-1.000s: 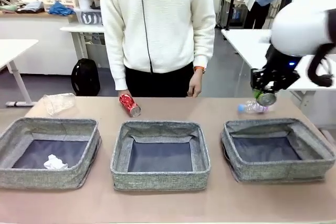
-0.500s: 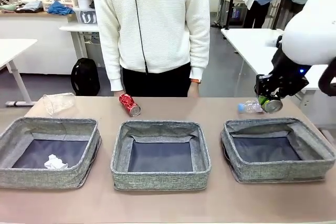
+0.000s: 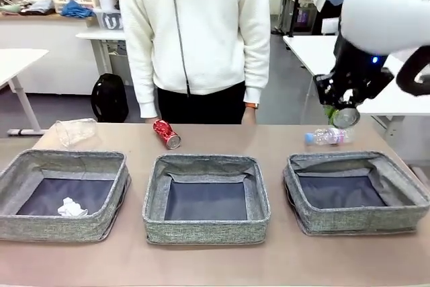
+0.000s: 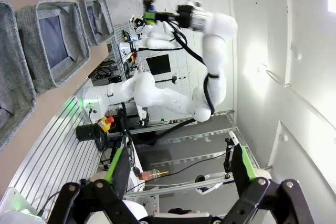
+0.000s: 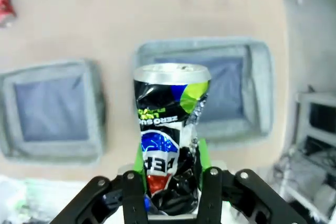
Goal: Sort the waste into the appropriate baskets.
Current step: Pick up the waste item pointed out by the person.
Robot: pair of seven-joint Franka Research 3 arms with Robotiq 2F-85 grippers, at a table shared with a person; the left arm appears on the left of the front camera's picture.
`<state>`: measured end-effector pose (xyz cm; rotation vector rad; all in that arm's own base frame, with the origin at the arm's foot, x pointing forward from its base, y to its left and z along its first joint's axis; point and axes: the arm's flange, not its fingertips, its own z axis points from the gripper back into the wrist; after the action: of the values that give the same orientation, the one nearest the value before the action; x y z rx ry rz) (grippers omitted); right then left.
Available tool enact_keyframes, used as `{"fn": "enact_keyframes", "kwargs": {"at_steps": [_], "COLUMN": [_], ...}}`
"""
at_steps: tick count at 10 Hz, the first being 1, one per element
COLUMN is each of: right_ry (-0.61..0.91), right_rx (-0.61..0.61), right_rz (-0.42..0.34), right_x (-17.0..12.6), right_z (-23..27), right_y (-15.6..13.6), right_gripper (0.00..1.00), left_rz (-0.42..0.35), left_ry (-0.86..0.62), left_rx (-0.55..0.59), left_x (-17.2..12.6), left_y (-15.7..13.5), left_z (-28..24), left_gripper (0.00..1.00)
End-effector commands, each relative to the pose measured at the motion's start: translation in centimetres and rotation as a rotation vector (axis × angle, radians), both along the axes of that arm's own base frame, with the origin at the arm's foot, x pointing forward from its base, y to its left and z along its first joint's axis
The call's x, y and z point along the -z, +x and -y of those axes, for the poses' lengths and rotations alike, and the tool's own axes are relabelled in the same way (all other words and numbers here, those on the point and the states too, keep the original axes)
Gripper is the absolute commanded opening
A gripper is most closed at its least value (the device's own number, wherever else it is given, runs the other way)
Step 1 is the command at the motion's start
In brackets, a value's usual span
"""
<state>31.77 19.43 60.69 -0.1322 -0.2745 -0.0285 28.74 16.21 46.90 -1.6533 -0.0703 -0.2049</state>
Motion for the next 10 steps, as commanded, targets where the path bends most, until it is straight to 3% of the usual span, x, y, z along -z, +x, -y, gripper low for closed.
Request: {"fn": "enact_keyframes", "kwargs": {"at_steps": [1, 3, 5, 10], "right_ry": [-0.062, -0.087, -0.027, 0.101], "right_rx": [-0.002, -0.153, -0.223, -0.217], "right_rz": [-0.006, -0.026, -0.024, -0.010], "right_x": [-8.3, -12.3, -14.8, -18.2], "right_z": [-9.3, -16.3, -21.8, -23.1], "right_y": [-2.7, -5.0, -6.0, -6.9], "right_gripper": [0.41, 0.41, 0.41, 0.41], "left_rz": [0.000, 0.000, 0.000, 0.000], "left_ry": [-0.013, -0.013, -0.013, -0.013], "left_rx": [-0.007, -0.007, -0.007, -0.007], "left_x": [-0.3, -0.3, -0.3, -0.3], "left_y": [0.0, 0.0, 0.0, 0.0], "left_z": [-0.3, -0.3, -0.3, -0.3], "left_gripper": [1.00, 1.00, 1.00, 1.00]}}
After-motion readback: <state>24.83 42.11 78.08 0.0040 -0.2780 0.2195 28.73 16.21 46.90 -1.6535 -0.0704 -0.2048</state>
